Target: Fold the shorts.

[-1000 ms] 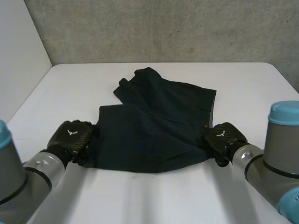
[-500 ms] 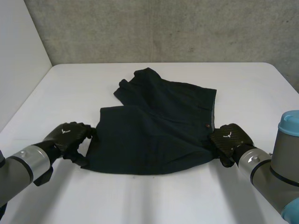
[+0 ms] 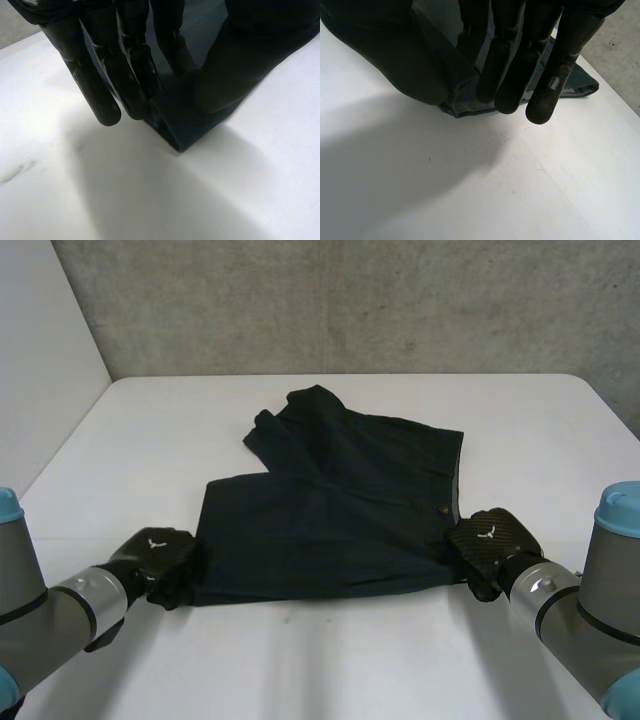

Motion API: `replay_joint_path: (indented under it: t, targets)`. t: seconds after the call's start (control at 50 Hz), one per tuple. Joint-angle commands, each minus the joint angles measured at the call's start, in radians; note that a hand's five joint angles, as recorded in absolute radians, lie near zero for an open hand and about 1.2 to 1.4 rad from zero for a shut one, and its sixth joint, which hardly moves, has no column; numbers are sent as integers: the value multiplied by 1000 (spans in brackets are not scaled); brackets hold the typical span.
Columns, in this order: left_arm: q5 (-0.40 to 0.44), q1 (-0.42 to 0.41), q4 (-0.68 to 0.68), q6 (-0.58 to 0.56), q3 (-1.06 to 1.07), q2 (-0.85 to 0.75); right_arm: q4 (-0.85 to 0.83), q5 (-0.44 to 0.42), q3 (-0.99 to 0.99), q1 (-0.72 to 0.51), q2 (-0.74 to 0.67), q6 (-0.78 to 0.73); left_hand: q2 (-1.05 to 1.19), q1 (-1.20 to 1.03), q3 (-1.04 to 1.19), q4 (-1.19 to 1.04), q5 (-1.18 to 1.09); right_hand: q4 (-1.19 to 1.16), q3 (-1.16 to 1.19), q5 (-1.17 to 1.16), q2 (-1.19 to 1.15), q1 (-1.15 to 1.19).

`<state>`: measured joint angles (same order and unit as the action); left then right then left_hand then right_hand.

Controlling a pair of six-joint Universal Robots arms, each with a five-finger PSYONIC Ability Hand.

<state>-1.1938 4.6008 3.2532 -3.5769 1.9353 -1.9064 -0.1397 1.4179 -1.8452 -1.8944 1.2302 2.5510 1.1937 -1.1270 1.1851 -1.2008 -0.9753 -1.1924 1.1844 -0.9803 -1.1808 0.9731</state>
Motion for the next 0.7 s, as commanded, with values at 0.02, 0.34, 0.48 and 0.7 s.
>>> replay_joint_path:
  t: [0.02, 0.34, 0.48, 0.7]
  targets:
    - [-37, 4, -12, 18, 39, 141, 9, 6, 3, 1, 8, -2, 203, -269, 211, -195, -246, -204, 212, -241, -215, 423]
    - [-38, -22, -315, 15, 209, 587, 299, -7, 55, -12, 179, -25, 203, -269, 211, -195, -246, -204, 212, -241, -215, 423]
    - [-26, -36, -650, -23, 222, 672, 552, -13, 8, -11, 250, -173, 203, -269, 211, -195, -246, -204, 212, -241, -215, 423]
    - [-27, -73, -712, -151, 157, 695, 801, -221, -37, 81, 356, -364, 203, -269, 211, -195, -246, -204, 212, -241, -215, 423]
